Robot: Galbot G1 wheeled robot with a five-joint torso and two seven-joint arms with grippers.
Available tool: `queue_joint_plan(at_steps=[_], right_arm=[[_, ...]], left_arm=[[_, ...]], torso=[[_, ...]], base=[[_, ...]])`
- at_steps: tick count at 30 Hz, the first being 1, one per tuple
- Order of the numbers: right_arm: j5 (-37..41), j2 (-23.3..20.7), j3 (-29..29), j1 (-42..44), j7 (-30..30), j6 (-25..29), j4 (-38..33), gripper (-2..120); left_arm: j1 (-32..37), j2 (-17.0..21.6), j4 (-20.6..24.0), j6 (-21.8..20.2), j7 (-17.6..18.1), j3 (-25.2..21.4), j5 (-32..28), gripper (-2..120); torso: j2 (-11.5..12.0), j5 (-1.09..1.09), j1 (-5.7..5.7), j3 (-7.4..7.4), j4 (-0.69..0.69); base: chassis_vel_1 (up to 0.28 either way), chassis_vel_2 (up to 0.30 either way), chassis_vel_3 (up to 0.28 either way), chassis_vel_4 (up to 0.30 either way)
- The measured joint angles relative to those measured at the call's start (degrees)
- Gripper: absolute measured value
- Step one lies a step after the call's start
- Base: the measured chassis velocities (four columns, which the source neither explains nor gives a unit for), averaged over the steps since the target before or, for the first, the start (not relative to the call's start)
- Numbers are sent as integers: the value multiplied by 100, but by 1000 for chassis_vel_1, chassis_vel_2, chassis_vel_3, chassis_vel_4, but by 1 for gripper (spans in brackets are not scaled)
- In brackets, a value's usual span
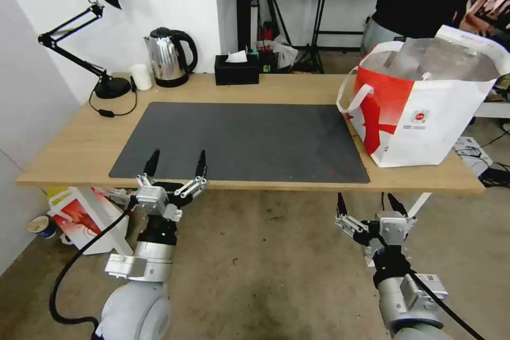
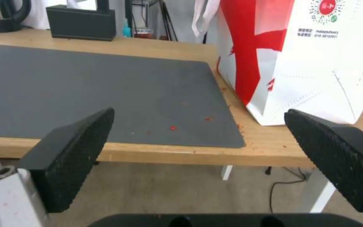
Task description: Pick up the trash from the table and place it into the takeout bag.
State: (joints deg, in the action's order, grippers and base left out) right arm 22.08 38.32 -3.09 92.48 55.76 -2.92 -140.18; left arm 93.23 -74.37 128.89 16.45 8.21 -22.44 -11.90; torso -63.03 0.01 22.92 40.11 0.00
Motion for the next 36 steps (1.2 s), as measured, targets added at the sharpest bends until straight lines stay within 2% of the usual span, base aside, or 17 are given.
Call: queue_joint_plan(at_steps=[15,36], right_arm=[[0,0,0,0,0,0,0,100],[0,0,0,0,0,0,0,100]], left_arm=[[626,-272,79,48,19,-14,310,100],[814,-305,-149,94,44,70,392,100]], torso=[[0,0,0,0,0],[0,-1,0,0,0]], base=[[0,0,0,0],[0,0,0,0]])
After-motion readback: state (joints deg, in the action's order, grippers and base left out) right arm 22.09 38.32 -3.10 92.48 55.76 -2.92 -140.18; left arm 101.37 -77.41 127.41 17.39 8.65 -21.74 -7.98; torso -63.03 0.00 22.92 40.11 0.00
